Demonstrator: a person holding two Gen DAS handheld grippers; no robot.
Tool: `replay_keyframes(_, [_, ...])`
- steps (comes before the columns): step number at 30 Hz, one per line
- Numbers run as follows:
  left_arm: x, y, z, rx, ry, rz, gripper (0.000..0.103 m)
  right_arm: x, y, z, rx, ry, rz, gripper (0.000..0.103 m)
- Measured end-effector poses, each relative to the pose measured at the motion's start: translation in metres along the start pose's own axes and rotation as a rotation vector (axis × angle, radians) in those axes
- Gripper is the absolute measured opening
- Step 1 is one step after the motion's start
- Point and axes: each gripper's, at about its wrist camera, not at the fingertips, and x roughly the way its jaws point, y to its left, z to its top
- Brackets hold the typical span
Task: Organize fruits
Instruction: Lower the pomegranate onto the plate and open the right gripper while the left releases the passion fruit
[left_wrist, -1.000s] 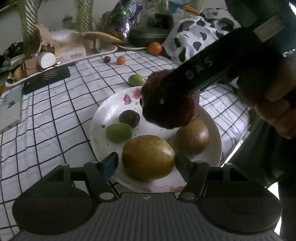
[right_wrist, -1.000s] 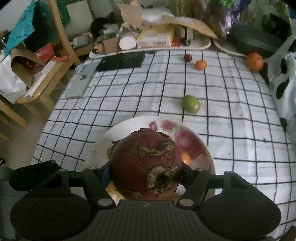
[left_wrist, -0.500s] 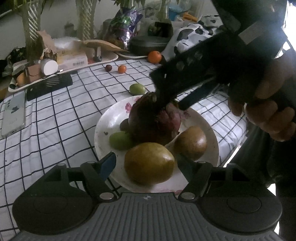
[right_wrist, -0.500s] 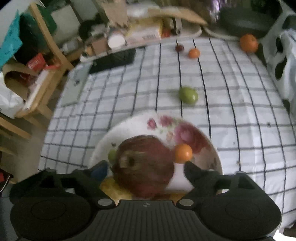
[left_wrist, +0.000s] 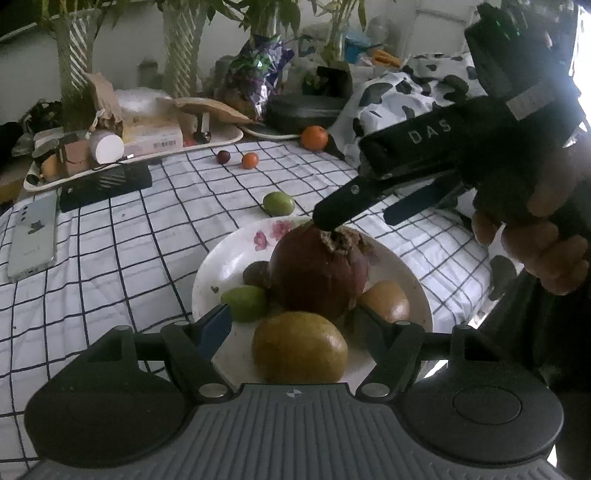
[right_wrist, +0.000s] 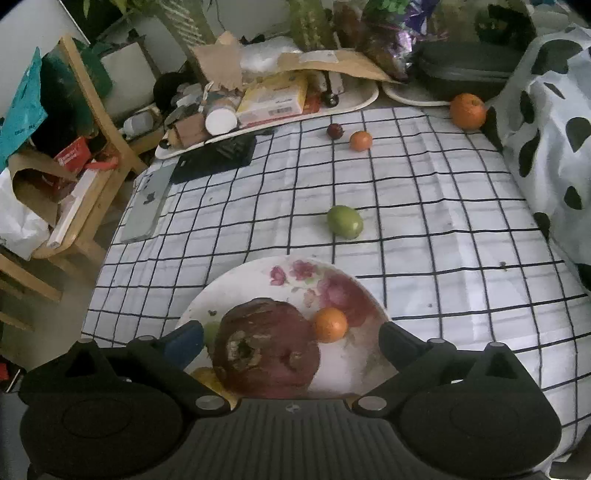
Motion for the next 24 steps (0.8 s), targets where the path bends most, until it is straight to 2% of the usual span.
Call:
replay_keyframes(13, [0.0,-0.002,0.007,-0.017,-0.058,0.007,0.072,-0.014,-0.025,-0.003,0.046,-0.058,-0.035,0.103])
replay_keyframes(24, [-0.001,0.003,0.017,-0.048,-0.114,0.033,0.072,-0.018,-0.045,-0.008,0.047,-0.124,-0.133,0.103])
